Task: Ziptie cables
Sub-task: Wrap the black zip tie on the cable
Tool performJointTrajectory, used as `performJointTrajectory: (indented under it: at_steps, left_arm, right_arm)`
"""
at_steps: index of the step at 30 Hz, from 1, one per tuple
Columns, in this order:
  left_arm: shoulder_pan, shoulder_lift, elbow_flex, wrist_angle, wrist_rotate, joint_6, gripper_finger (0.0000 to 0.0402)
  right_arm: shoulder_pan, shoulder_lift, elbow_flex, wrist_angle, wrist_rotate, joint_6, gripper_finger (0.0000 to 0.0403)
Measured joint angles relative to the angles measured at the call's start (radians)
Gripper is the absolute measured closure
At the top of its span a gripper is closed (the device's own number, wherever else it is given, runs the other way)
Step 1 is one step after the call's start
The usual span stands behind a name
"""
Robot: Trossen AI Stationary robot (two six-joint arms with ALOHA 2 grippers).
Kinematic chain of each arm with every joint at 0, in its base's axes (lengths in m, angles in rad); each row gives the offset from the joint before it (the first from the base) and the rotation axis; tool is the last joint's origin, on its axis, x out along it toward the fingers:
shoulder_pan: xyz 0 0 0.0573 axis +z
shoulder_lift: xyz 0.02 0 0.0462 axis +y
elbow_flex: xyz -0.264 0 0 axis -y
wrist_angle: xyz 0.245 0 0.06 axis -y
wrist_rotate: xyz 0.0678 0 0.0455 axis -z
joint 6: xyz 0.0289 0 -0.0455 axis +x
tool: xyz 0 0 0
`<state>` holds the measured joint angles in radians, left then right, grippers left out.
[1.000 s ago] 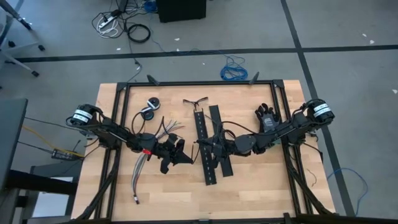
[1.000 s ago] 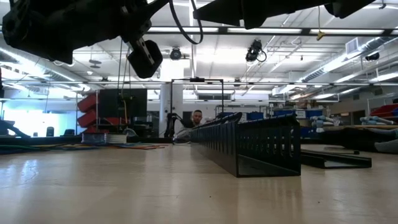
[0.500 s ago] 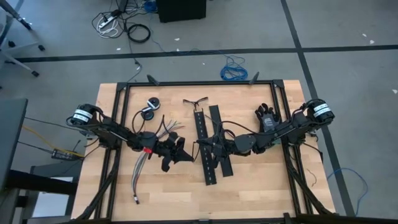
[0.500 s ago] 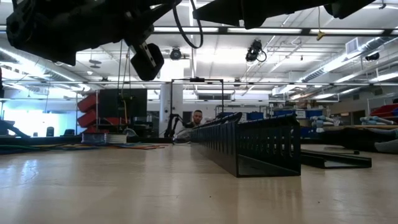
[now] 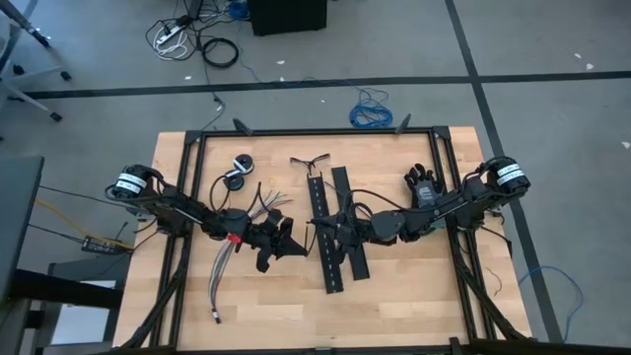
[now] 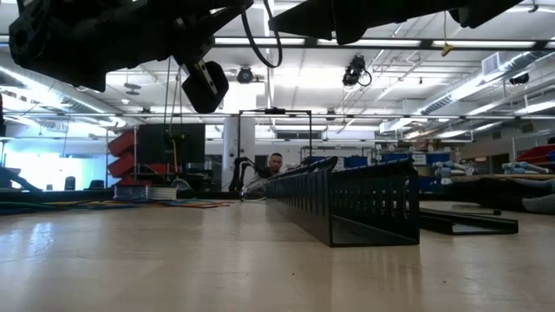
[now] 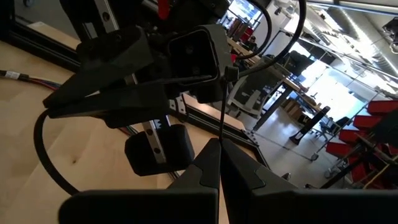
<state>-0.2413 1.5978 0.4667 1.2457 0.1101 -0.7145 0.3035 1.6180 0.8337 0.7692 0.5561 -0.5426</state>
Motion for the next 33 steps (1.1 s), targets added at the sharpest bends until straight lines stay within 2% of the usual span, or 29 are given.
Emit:
performJointTrajectory:
  at_steps: [33]
  left_arm:
    - [0.015, 0.0, 0.0, -0.002, 0.011, -0.003, 0.0401]
  right_arm:
    - [0.004, 0.0, 0.0, -0.019, -0.01, 0.016, 0.0402]
